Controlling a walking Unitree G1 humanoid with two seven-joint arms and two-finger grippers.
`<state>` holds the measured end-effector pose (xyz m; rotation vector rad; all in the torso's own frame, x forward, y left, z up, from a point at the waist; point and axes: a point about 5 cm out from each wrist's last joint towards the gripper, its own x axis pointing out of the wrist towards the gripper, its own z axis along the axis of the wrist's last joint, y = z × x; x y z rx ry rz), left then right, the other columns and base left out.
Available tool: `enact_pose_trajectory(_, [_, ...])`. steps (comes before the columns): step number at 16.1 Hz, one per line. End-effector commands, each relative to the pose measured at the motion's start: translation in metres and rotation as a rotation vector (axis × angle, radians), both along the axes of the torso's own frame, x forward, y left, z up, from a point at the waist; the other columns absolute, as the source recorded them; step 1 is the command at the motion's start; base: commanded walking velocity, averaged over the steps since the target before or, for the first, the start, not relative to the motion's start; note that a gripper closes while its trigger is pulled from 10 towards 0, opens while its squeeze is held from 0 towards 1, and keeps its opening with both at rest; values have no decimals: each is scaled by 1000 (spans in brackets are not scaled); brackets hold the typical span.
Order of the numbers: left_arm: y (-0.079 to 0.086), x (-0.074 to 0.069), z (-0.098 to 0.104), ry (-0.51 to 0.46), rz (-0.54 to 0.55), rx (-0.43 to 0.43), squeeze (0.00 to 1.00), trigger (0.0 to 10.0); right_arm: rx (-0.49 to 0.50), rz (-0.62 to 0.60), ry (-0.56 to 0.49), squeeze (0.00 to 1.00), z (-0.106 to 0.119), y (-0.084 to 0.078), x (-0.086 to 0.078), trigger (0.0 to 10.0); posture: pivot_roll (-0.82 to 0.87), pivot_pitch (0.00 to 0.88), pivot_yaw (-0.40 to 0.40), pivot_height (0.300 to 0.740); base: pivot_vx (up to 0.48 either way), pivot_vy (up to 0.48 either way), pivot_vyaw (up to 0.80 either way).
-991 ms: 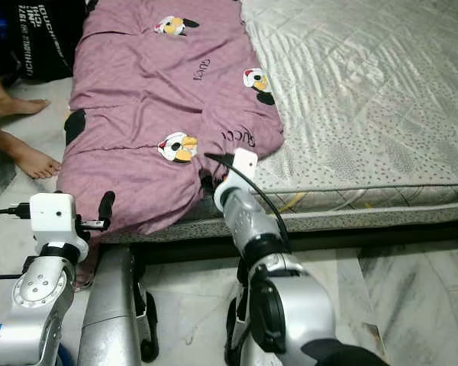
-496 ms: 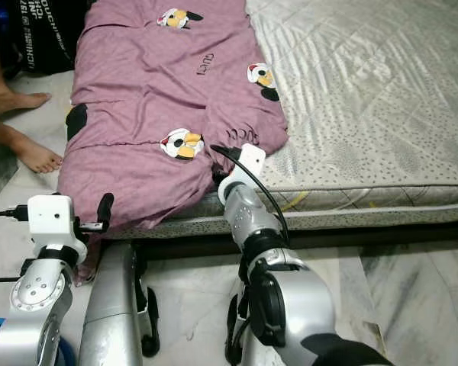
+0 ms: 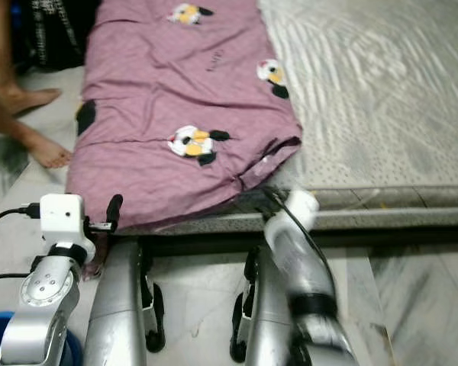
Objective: Clean up the room
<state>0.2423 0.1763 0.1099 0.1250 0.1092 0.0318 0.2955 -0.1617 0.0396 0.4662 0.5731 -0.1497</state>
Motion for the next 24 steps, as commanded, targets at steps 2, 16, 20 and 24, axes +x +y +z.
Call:
enact_pose_trajectory(2, [-3, 1, -8, 42, -32, 0, 0, 10000, -28, 20, -4, 0, 12, -12, -17, 10000, 71, 240, -21, 547, 0, 0, 0])
enact_pose_trajectory(16, [-5, 13, 1, -29, -19, -36, 0, 10000, -301, -15, -752, 1000, 167, -27, 58, 10000, 56, 203, -37, 547, 0, 0, 0])
enact_pose_trajectory(20, [-5, 13, 2, -38, -20, -37, 0, 10000, -307, 287, -726, 1000, 156, 31, 68, 10000, 66, 195, -31, 547, 0, 0, 0])
enact_pose_trajectory(24, [-5, 14, 2, -41, -21, -35, 0, 10000, -365, 385, -515, 1000, 104, 33, 64, 10000, 70, 194, -29, 547, 0, 0, 0])
